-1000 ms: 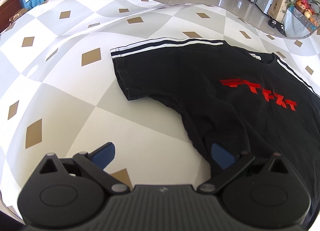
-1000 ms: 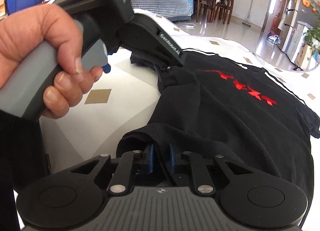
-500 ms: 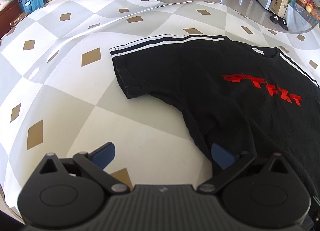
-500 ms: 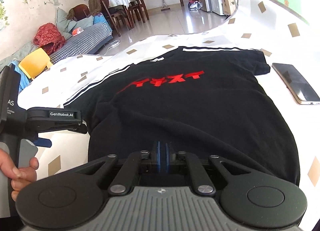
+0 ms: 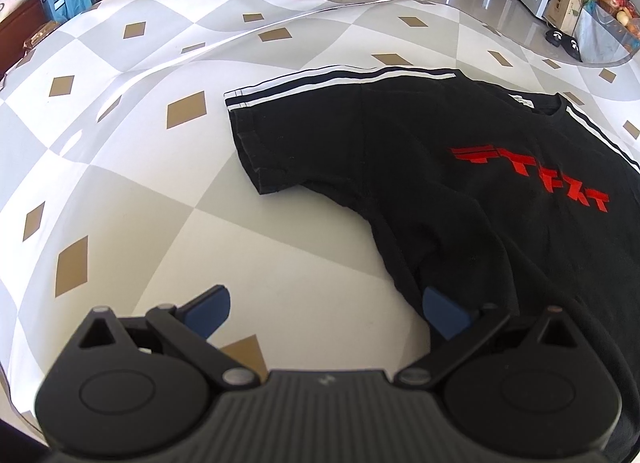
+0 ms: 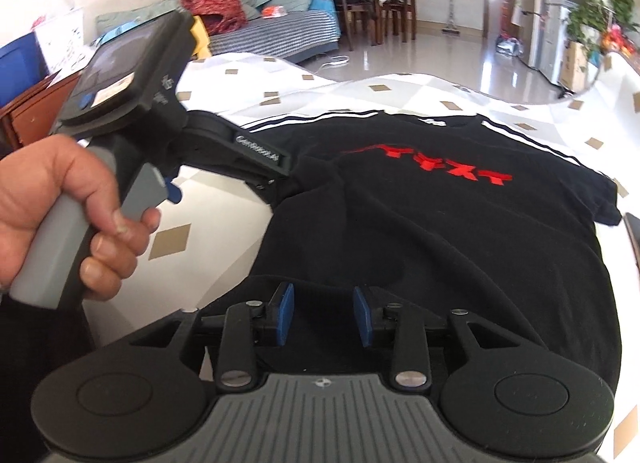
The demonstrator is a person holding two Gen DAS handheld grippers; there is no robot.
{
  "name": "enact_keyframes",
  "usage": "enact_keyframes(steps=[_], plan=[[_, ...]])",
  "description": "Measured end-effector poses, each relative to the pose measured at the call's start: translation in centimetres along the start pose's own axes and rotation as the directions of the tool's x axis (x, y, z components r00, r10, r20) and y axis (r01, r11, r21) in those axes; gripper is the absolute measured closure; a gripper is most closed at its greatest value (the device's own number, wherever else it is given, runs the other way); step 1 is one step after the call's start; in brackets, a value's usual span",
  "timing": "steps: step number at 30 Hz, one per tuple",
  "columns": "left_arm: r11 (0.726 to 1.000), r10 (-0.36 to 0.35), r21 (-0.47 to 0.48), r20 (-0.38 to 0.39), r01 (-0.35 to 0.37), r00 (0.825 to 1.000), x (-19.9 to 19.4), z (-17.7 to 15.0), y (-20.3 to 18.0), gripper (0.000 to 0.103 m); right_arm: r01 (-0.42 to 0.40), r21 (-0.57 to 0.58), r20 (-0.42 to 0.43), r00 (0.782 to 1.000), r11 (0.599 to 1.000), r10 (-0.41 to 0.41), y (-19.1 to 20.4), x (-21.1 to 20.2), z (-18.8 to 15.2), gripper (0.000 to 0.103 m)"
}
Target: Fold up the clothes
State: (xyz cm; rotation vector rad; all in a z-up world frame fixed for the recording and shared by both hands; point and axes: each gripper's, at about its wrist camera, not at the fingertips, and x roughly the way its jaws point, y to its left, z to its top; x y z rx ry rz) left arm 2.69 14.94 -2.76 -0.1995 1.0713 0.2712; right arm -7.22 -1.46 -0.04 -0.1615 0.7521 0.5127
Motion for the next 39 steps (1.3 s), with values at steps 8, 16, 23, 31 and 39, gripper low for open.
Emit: enact_keyframes(steps=[8, 16, 23, 31, 39], plan=[[1.000, 0.001, -0.024, -0.003, -0.001, 1.000, 0.1, 0.1, 0.6, 0.000, -0.049, -0.239, -0.021, 0.999, 0.970, 0.045, 3.2, 0.2, -1.2, 0.065], [1.000, -0.004, -0.022, -0.001, 0.004, 1.000, -0.1, 0.1, 0.6, 0.000, -0.040, -0.335, -0.056, 0.998, 0.941, 0.023, 4.3, 1.3, -1.9, 0.064], [0.999, -0.007, -0.031, -0.001, 0.007, 1.000, -0.2, 0.1, 0.8, 0.000, 0.003, -0.421, -0.048, 0.999, 0.907, -0.025, 5.4, 2.4, -2.4, 0.064], [0.999, -0.008, -0.048, -0.002, 0.008, 1.000, -0.2, 0.2, 1.3, 0.000, 0.051, -0.460, 0.000, 0.998, 0.886, -0.058, 6.2, 3.4, -2.5, 0.065], [0.998, -0.004, -0.059, -0.004, 0.004, 1.000, 0.0, 0.3, 1.6, 0.000, 0.079, -0.391, 0.060, 0.996, 0.917, -0.060, 5.9, 3.2, -1.8, 0.097]])
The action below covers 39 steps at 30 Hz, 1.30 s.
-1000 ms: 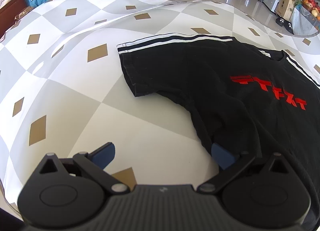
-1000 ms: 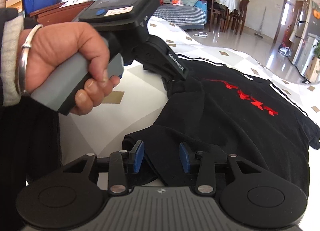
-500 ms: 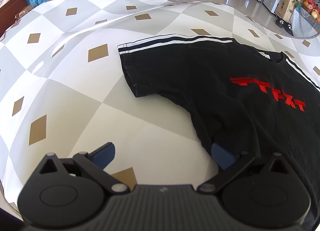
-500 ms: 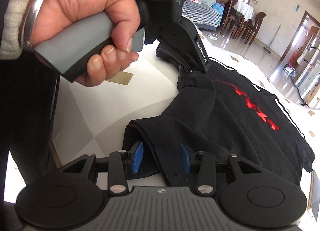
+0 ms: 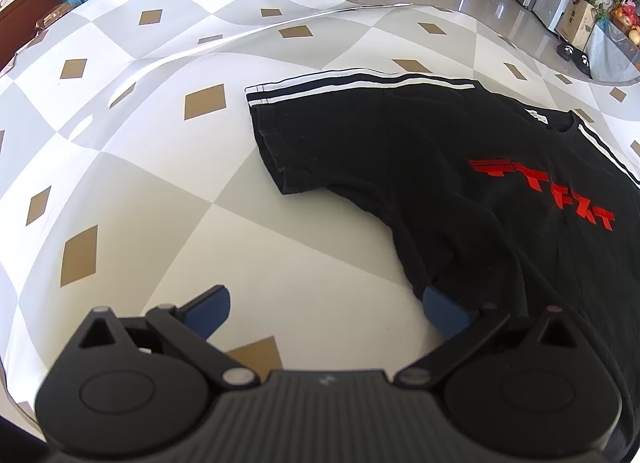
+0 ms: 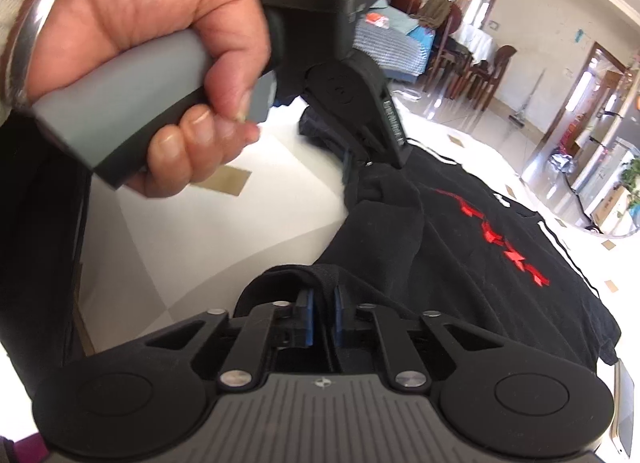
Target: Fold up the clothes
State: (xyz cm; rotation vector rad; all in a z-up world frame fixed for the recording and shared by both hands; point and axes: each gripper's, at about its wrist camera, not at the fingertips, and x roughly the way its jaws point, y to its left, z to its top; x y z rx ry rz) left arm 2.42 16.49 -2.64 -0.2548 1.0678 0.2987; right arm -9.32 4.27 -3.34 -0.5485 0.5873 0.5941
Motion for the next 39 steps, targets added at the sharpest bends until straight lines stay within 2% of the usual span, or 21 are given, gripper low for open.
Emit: enact_keyframes(steps=[5, 9, 11, 13, 17, 18, 20, 21, 23, 26, 29, 33, 39], plan=[[1.000, 0.010, -0.013, 0.004, -0.010, 1.000, 0.0, 0.1, 0.2, 0.000, 0.037, 0.197, 0.048, 0.998, 0.980, -0.048, -2.9, -1.1, 0.5, 0.097], [1.000, 0.016, -0.009, 0.009, -0.016, 1.000, 0.0, 0.1, 0.0, 0.000, 0.078, 0.430, 0.064, 0.991, 0.900, -0.116, -6.7, -2.2, 0.5, 0.097], [1.000, 0.020, -0.001, 0.010, -0.020, 1.000, 0.1, 0.0, -0.2, 0.000, 0.112, 0.555, 0.042, 0.986, 0.825, -0.162, -8.9, -2.6, 0.0, 0.097], [1.000, 0.023, 0.007, 0.012, -0.023, 1.000, 0.1, 0.0, -0.4, 0.000, 0.146, 0.667, -0.006, 0.982, 0.731, -0.191, -11.1, -2.7, -0.9, 0.097], [0.999, 0.022, 0.034, 0.022, -0.023, 1.000, 0.1, 0.0, -1.1, 0.000, 0.220, 0.811, -0.142, 0.973, 0.542, -0.181, -14.3, -2.4, -3.7, 0.096], [0.999, 0.021, 0.043, 0.025, -0.022, 0.999, 0.1, 0.0, -1.4, 0.000, 0.239, 0.829, -0.171, 0.969, 0.505, -0.177, -14.8, -2.4, -4.4, 0.095], [0.998, 0.015, 0.061, 0.035, -0.017, 0.999, 0.0, -0.1, -2.0, 0.000, 0.249, 0.851, -0.199, 0.968, 0.463, -0.154, -15.4, -2.3, -5.4, 0.090], [0.997, 0.011, 0.071, 0.040, -0.013, 0.999, 0.0, -0.2, -2.3, 0.000, 0.253, 0.853, -0.209, 0.967, 0.457, -0.145, -15.7, -2.2, -5.7, 0.087], [0.995, 0.004, 0.095, 0.050, -0.009, 0.999, -0.1, -0.3, -3.0, 0.000, 0.271, 0.840, -0.220, 0.962, 0.471, -0.162, -15.8, -2.5, -5.9, 0.078], [0.993, 0.001, 0.121, 0.043, -0.006, 0.999, 0.1, -0.5, -3.9, 0.000, 0.299, 0.812, -0.232, 0.953, 0.501, -0.193, -15.9, -2.8, -5.9, 0.074], [0.991, -0.008, 0.132, 0.034, 0.003, 0.999, 0.5, -0.7, -4.5, 0.000, 0.320, 0.788, -0.239, 0.946, 0.526, -0.219, -16.2, -3.6, -5.9, 0.073], [0.990, -0.025, 0.140, 0.023, 0.022, 0.999, 0.9, -0.8, -5.3, 0.000, 0.317, 0.787, -0.218, 0.946, 0.530, -0.242, -16.7, -5.4, -6.1, 0.073], [0.988, -0.025, 0.152, 0.005, 0.024, 1.000, 1.5, -1.0, -6.0, 0.000, 0.249, 0.787, -0.140, 0.963, 0.565, -0.230, -16.6, -7.5, -6.0, 0.073]])
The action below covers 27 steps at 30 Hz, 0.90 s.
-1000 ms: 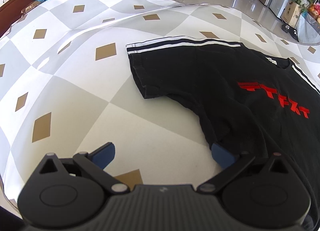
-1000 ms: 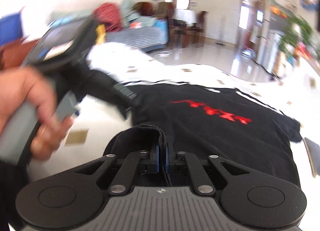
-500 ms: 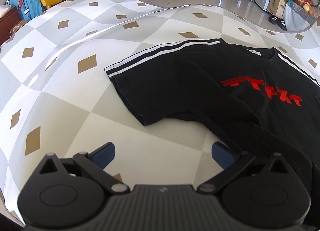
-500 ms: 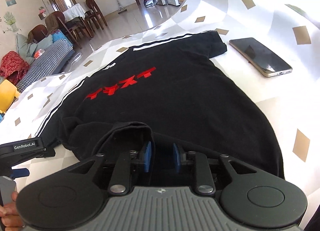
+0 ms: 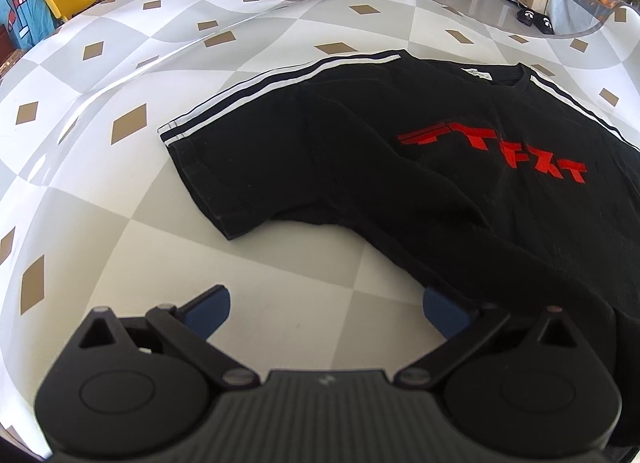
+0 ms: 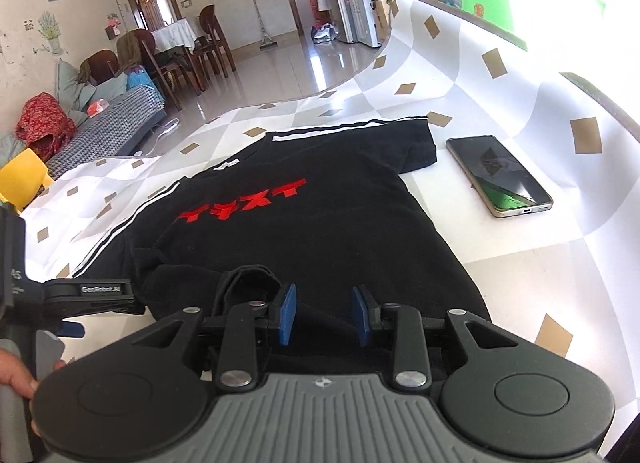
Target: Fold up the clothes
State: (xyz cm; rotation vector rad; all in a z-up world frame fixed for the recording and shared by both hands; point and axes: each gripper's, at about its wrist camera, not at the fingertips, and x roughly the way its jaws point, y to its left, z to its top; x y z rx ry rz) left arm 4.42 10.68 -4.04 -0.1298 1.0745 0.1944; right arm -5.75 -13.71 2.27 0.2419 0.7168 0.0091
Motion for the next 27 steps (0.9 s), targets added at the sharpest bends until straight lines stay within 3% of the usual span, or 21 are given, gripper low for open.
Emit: enact_keyframes(steps=[6, 11, 16, 21, 23, 27], plan=[[1.000, -0.010, -0.025, -0.014, 0.010, 1.000, 0.1, 0.0, 0.2, 0.000, -0.086, -0.063, 0.062, 0.994, 0.994, 0.090, 0.8, -1.9, 0.1, 0.071], [1.000, -0.005, -0.028, -0.012, 0.004, 1.000, 0.0, 0.0, 0.3, 0.000, -0.165, -0.079, 0.005, 0.986, 0.983, 0.166, 1.5, -1.4, -0.4, 0.068], [1.000, 0.001, -0.024, -0.006, -0.001, 1.000, -0.2, -0.1, 0.4, 0.000, -0.200, -0.049, -0.038, 0.979, 0.979, 0.198, 1.7, -0.5, -0.7, 0.065], [1.000, 0.002, -0.025, -0.006, -0.002, 1.000, -0.3, -0.2, 0.7, 0.000, -0.180, -0.056, -0.049, 0.983, 0.982, 0.177, 2.3, 0.8, -1.2, 0.066], [1.000, 0.000, -0.025, -0.008, 0.000, 1.000, -0.3, -0.3, 0.8, 0.000, -0.183, -0.069, -0.060, 0.982, 0.981, 0.179, 2.5, 1.3, -1.2, 0.080], [0.999, 0.001, -0.037, -0.019, -0.002, 1.000, -0.2, -0.5, 1.2, 0.000, -0.202, -0.080, -0.095, 0.976, 0.976, 0.194, 3.0, 2.0, -1.5, 0.093]])
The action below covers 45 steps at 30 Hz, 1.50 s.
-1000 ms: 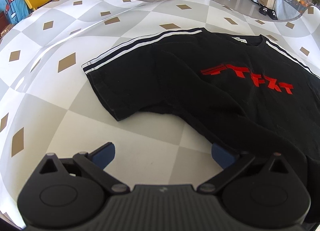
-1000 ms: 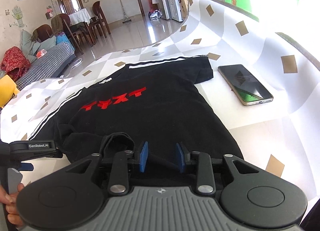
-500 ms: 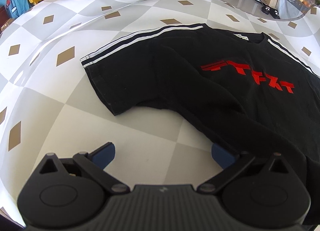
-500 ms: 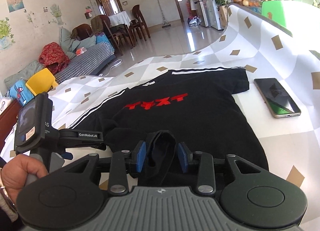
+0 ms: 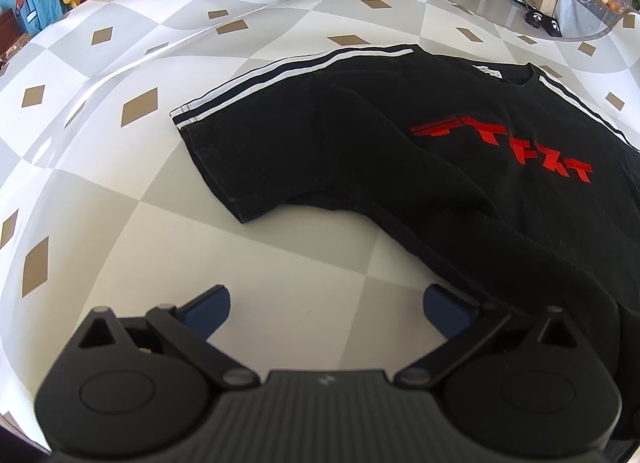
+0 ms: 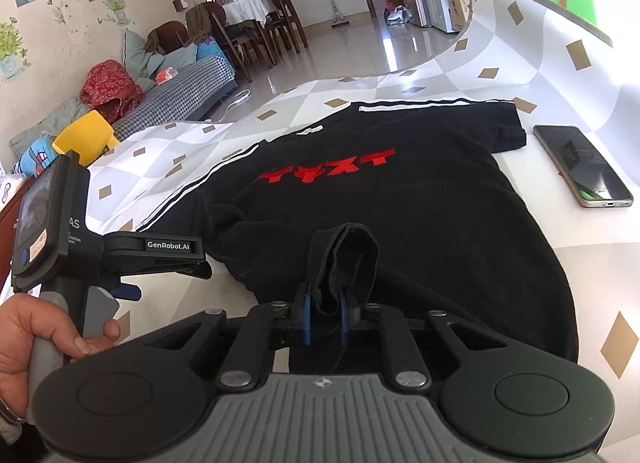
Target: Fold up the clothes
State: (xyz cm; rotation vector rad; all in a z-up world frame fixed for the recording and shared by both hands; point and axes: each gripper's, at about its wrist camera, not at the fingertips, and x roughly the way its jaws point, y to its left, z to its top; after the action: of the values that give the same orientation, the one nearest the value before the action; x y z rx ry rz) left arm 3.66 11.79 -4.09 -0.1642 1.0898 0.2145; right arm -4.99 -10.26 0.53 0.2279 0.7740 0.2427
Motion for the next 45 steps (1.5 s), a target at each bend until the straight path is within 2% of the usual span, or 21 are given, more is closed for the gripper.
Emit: enact_keyframes(steps=[3, 6, 10, 16, 22, 26, 27, 28, 29, 31, 34, 37, 40, 45], plan=[[1.000, 0.008, -0.022, -0.008, -0.008, 1.000, 0.2, 0.0, 0.7, 0.000, -0.036, -0.007, -0.010, 0.999, 0.999, 0.036, 0.4, 0.1, -0.2, 0.097], [0.998, 0.040, -0.048, -0.019, -0.041, 0.999, 0.6, 0.1, 1.5, 0.000, -0.106, -0.036, -0.003, 0.994, 0.994, 0.106, 1.3, -0.2, -0.4, 0.097], [0.993, 0.076, -0.087, -0.017, -0.077, 0.997, 0.7, 0.2, 2.7, 0.000, -0.222, -0.083, -0.006, 0.975, 0.971, 0.223, 2.7, -0.5, -0.5, 0.097], [0.972, 0.162, -0.178, 0.040, -0.153, 0.986, -0.3, 0.6, 5.0, 0.000, -0.388, -0.181, -0.042, 0.921, 0.904, 0.387, 5.9, -0.6, -1.1, 0.097], [0.955, 0.201, -0.241, 0.096, -0.173, 0.975, -1.8, 0.7, 7.2, 0.000, -0.530, -0.259, -0.119, 0.847, 0.808, 0.518, 9.0, -0.1, -2.1, 0.097], [0.950, 0.211, -0.255, 0.107, -0.178, 0.972, -2.4, 0.7, 8.5, 0.000, -0.556, -0.326, -0.207, 0.831, 0.764, 0.516, 10.9, 0.7, -3.3, 0.090], [0.950, 0.215, -0.252, 0.109, -0.183, 0.970, -2.5, 0.7, 8.6, 0.000, -0.560, -0.349, -0.233, 0.828, 0.751, 0.509, 11.3, 0.8, -3.6, 0.086], [0.951, 0.220, -0.247, 0.111, -0.188, 0.969, -2.5, 0.7, 8.8, 0.000, -0.561, -0.373, -0.250, 0.828, 0.739, 0.503, 11.6, 0.8, -3.8, 0.076], [0.952, 0.220, -0.242, 0.112, -0.188, 0.969, -2.6, 0.7, 8.9, 0.000, -0.559, -0.396, -0.256, 0.829, 0.729, 0.497, 11.8, 0.7, -4.0, 0.073], [0.958, 0.203, -0.227, 0.116, -0.173, 0.972, -2.6, 0.7, 8.8, 0.000, -0.559, -0.430, -0.270, 0.829, 0.709, 0.490, 12.1, 0.6, -4.3, 0.073], [0.972, 0.166, -0.188, 0.119, -0.142, 0.979, -2.5, 0.5, 8.2, 0.000, -0.587, -0.411, -0.296, 0.810, 0.698, 0.507, 11.6, 0.4, -4.0, 0.073], [0.983, 0.138, -0.141, 0.124, -0.120, 0.983, -2.3, 0.4, 7.1, 0.000, -0.582, -0.407, -0.274, 0.813, 0.704, 0.513, 11.1, 0.0, -3.7, 0.072], [0.990, 0.117, -0.095, 0.123, -0.106, 0.985, -2.0, 0.4, 5.9, 0.000, -0.567, -0.372, -0.241, 0.824, 0.735, 0.513, 10.2, -0.3, -3.1, 0.072], [0.994, 0.094, -0.059, 0.114, -0.088, 0.989, -1.2, 0.3, 4.6, 0.000, -0.449, -0.295, -0.126, 0.893, 0.843, 0.431, 8.0, -0.5, -1.7, 0.068]])
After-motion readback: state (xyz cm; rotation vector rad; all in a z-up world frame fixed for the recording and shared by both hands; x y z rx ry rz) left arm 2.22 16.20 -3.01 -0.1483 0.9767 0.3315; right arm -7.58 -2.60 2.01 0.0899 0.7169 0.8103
